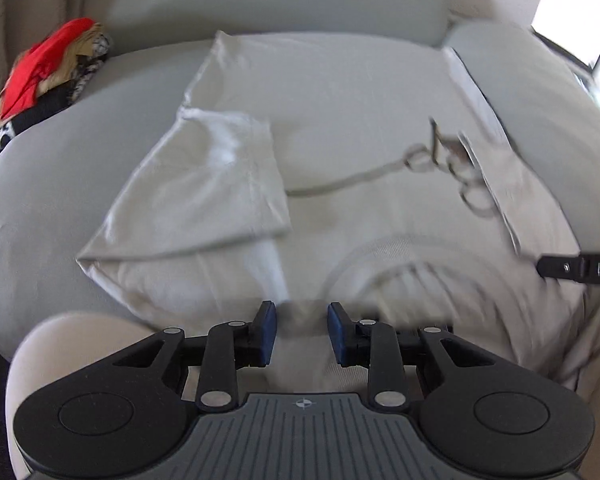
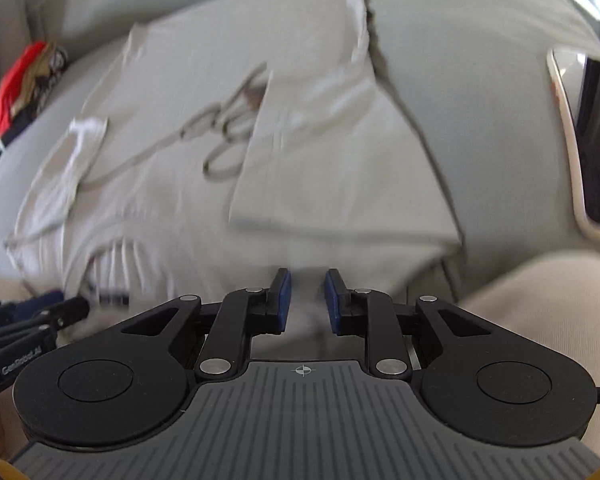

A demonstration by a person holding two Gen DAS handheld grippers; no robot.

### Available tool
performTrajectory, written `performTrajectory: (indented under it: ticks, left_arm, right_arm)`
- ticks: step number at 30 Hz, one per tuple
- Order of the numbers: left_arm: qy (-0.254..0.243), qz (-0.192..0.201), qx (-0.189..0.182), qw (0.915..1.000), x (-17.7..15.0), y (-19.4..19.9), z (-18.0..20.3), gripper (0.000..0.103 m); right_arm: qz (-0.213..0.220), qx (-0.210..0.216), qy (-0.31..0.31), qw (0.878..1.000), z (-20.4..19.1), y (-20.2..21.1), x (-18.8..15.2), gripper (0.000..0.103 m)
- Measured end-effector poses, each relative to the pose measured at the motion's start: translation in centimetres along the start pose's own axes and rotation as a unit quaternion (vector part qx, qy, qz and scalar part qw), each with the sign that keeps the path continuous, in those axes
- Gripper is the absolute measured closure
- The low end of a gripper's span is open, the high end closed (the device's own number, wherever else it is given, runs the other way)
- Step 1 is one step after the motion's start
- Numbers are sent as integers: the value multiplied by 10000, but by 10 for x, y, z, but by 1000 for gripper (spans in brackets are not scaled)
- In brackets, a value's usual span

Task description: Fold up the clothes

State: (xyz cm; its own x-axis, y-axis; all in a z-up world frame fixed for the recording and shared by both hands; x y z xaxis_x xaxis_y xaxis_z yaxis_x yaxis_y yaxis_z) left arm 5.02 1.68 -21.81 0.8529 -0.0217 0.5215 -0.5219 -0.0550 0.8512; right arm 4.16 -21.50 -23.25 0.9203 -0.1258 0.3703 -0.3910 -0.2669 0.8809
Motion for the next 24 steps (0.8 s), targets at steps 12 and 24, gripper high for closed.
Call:
performTrajectory:
  ticks: [12, 24]
  left_arm:
    - [79, 331, -38, 9994, -20, 38, -6, 73]
    - [-439, 49, 168, 9989, -14, 9, 14, 67]
  right_arm:
    - [542, 698, -103, 9960, -25, 29, 0, 61]
    - [543, 628, 390, 9958, -48, 6, 5, 61]
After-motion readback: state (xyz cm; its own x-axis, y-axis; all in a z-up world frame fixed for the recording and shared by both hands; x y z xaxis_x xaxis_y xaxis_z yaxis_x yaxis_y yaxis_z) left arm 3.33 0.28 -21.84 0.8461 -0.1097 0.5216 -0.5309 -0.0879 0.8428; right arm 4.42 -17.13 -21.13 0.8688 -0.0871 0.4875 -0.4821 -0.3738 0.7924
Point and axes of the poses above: each gripper's, at about its wrist camera, not at the fingertips, and y roughly against the way its jaws point, z to its right, x to its top, the point moved 9 cm from there along -y, roughly the way its jaws point, and after that the axes turned 7 degrees about x, right-handed, at the moved point
